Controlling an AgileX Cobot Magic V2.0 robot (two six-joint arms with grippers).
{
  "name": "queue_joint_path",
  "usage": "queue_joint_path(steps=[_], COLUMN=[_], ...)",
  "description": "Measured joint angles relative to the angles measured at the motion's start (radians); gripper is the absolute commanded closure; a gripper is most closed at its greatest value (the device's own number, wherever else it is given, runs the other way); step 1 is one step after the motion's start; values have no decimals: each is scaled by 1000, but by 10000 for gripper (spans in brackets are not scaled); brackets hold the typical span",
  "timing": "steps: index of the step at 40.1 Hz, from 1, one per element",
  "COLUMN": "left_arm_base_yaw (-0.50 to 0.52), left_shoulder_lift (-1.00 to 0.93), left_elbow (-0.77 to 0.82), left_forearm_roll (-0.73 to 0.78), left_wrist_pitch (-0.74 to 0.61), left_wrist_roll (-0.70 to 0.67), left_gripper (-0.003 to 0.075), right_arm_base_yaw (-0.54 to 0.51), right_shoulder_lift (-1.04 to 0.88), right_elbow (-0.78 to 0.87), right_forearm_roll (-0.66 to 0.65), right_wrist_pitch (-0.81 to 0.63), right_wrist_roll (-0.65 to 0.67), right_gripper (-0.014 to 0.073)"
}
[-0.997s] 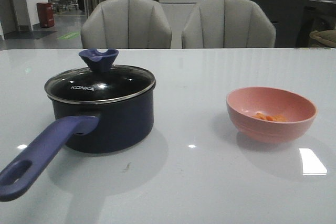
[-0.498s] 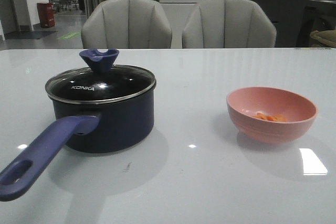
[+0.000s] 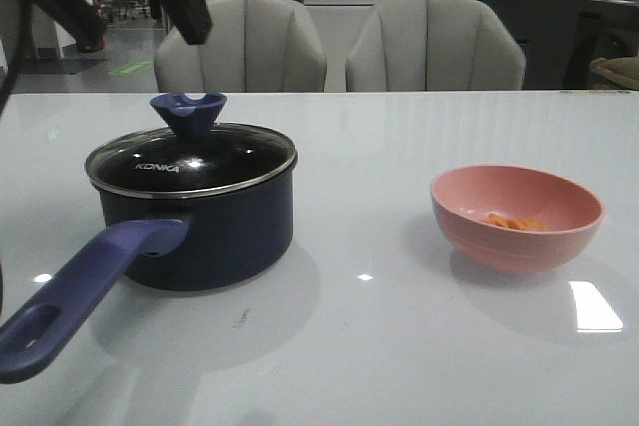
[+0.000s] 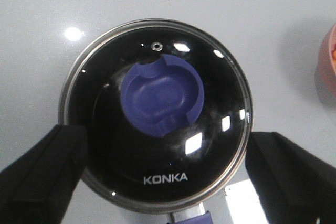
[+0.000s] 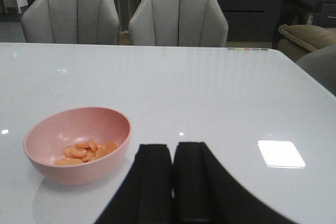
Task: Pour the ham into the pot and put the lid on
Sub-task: 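Lower the left gripper onto the purple knob of the glass lid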
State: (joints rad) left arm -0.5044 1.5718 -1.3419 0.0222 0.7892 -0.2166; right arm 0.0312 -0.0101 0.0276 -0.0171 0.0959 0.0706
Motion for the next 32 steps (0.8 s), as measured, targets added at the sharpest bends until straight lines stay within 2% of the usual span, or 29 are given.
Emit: queue_joint_path(steps=[6,15,23,32], left_arm_base_yaw=[-52,-60,-39,1], left_shoulder_lift=[146,289,332,349], left_elbow=[-155,-344,-418,-424], left_forearm_roll=[112,136,103,28], left_wrist_pitch=[117,292,364,388], left_wrist_roll=[-116,-196,-242,-253], left_gripper=[85,85,85,85], right_arm_base_yaw=[0,0,0,0], right_shoulder_lift=[0,0,0,0], right_elbow=[0,0,0,0], right_forearm_roll=[0,0,0,0], right_wrist_pitch=[0,0,0,0], right_wrist_roll=[0,0,0,0], right_gripper=[446,446,446,446])
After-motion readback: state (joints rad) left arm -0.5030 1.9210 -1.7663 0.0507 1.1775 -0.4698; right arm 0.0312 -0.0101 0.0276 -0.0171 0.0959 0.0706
